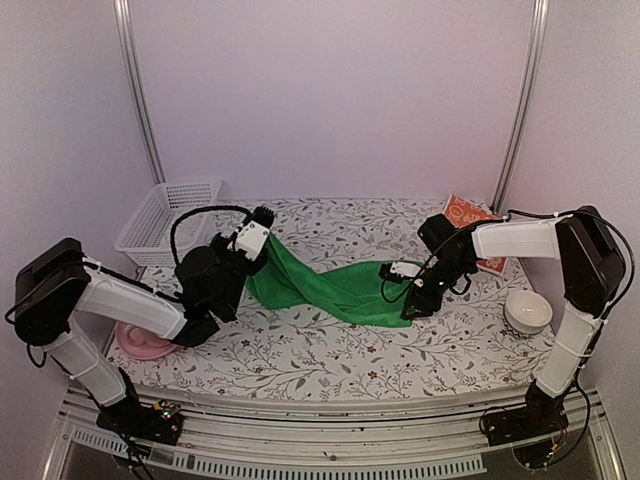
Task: Roll the towels
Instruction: Flatten out the towel at the center of the board.
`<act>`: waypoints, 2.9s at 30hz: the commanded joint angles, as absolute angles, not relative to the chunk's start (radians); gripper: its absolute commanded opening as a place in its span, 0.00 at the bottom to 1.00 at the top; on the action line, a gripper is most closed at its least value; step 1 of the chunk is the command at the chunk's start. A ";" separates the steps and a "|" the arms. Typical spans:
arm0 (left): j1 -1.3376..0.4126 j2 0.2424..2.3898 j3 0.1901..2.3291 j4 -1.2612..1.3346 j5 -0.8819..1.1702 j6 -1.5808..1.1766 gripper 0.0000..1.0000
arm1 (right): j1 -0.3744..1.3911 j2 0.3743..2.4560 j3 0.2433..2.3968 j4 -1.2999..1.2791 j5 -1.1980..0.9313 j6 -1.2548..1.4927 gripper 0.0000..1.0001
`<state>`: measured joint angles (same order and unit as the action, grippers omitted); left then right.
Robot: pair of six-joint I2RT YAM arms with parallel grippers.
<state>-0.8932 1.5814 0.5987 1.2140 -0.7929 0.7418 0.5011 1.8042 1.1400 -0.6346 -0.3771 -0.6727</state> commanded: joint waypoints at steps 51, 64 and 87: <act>-0.910 1.281 0.659 0.564 -0.523 0.375 0.00 | 0.380 1.377 1.205 -0.495 -0.102 -0.562 0.02; -0.981 0.925 0.715 0.007 -0.351 0.118 0.00 | 0.359 0.980 1.093 -0.362 0.053 -0.471 0.02; -1.045 0.921 0.796 -0.176 -0.827 -0.098 0.00 | 0.357 1.048 1.007 -0.337 0.036 -0.373 0.02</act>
<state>-1.1297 0.8387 0.7704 -0.0616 -0.7513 0.0261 0.3634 0.8787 1.0847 -0.4030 -0.0422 -0.3817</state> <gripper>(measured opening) 0.007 0.022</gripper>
